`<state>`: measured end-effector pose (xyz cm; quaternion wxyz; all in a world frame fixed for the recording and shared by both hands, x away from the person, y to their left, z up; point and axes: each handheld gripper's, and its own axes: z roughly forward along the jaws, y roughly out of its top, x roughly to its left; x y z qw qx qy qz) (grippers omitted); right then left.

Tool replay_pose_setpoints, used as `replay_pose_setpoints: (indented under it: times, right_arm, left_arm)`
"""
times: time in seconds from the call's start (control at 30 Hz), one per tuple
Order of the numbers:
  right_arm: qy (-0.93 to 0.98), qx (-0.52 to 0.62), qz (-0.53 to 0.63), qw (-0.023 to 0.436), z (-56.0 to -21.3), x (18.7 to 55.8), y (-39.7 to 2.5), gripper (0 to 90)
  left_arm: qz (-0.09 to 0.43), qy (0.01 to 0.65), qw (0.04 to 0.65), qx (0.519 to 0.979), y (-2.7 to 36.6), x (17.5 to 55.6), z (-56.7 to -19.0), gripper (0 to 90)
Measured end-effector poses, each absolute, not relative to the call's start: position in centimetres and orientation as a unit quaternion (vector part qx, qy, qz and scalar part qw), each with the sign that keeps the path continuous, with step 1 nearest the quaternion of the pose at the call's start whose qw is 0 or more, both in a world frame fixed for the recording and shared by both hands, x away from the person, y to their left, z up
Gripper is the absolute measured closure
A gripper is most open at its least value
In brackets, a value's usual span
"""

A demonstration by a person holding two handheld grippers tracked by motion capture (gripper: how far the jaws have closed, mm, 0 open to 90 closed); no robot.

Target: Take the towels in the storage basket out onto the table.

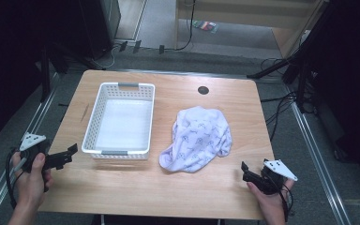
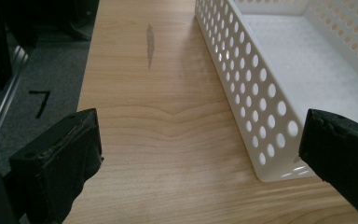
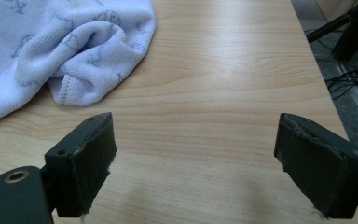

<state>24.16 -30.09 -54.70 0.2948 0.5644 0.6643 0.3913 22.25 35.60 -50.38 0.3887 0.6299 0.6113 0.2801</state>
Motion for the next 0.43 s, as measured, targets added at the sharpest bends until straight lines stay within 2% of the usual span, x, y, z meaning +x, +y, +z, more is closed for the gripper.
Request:
replay_pose_setpoints:
  times: [0.23, 0.43]
  right_arm:
    - [0.669, 0.574, 0.369, 0.294, -54.8, 24.6, -29.8, 12.4]
    - [0.667, 0.574, 0.364, 0.304, -54.8, 24.5, -29.7, 12.3]
  left_arm:
    - [0.312, 0.598, 0.406, 0.617, 35.7, 21.3, -53.9, 0.0]
    - [0.323, 0.604, 0.431, 0.587, 36.3, 20.8, -54.3, 0.0]
